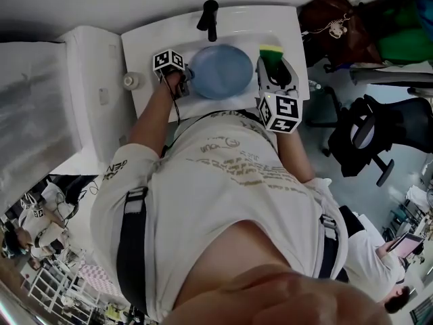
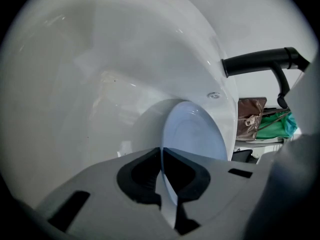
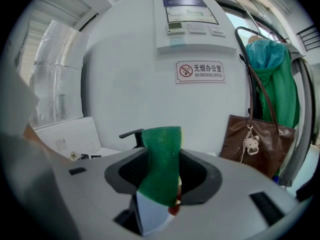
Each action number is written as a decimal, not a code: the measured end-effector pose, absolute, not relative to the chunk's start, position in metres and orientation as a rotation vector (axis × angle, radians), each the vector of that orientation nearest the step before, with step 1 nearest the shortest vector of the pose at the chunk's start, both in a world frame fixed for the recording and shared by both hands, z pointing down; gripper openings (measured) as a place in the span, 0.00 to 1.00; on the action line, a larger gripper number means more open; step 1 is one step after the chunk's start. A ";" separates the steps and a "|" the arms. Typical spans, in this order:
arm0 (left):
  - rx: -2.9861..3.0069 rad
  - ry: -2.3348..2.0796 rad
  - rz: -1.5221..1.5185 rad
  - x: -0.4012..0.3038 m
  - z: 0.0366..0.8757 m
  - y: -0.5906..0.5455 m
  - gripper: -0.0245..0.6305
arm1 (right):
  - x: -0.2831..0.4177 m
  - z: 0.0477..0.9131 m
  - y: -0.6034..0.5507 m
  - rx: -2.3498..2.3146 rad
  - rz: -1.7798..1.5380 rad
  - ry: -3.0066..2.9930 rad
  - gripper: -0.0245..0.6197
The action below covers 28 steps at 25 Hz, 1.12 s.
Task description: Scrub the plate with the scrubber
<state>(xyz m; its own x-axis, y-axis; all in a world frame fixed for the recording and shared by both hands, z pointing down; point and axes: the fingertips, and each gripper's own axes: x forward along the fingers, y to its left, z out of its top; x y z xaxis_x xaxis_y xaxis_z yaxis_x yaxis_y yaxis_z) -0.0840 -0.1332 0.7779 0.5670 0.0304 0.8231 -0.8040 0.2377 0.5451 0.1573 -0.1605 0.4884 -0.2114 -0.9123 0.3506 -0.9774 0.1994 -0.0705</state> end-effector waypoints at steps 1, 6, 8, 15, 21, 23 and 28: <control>1.211 -0.797 0.654 -0.084 0.775 -0.134 0.09 | 0.157 0.489 -0.161 1.806 0.412 -2.243 0.32; 1.266 -0.813 0.650 -0.083 0.763 -0.138 0.09 | 0.155 0.488 -0.162 1.797 0.416 -2.255 0.32; 1.293 -0.812 0.652 -0.081 0.756 -0.138 0.09 | 0.154 0.486 -0.163 1.791 0.411 -2.262 0.32; 1.370 -0.814 0.675 -0.071 0.733 -0.135 0.09 | 0.149 0.488 -0.166 1.769 0.425 -2.264 0.32; 1.458 -0.837 0.652 -0.057 0.713 -0.145 0.09 | 0.145 0.500 -0.169 1.718 0.460 -2.219 0.32; 1.491 -0.867 0.655 -0.055 0.706 -0.151 0.09 | 0.143 0.512 -0.171 1.673 0.496 -2.170 0.32; 1.526 -0.908 0.683 -0.054 0.701 -0.157 0.09 | 0.130 0.562 -0.183 1.448 0.633 -2.058 0.32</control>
<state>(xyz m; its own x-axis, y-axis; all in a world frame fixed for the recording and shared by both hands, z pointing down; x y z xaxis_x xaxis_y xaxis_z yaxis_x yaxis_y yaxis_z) -0.0541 -0.1572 0.7012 0.5272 -0.1685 0.8329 -0.8469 -0.0239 0.5312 0.1301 -0.1834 0.5619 -0.2765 -0.6937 0.6650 -0.9475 0.3124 -0.0681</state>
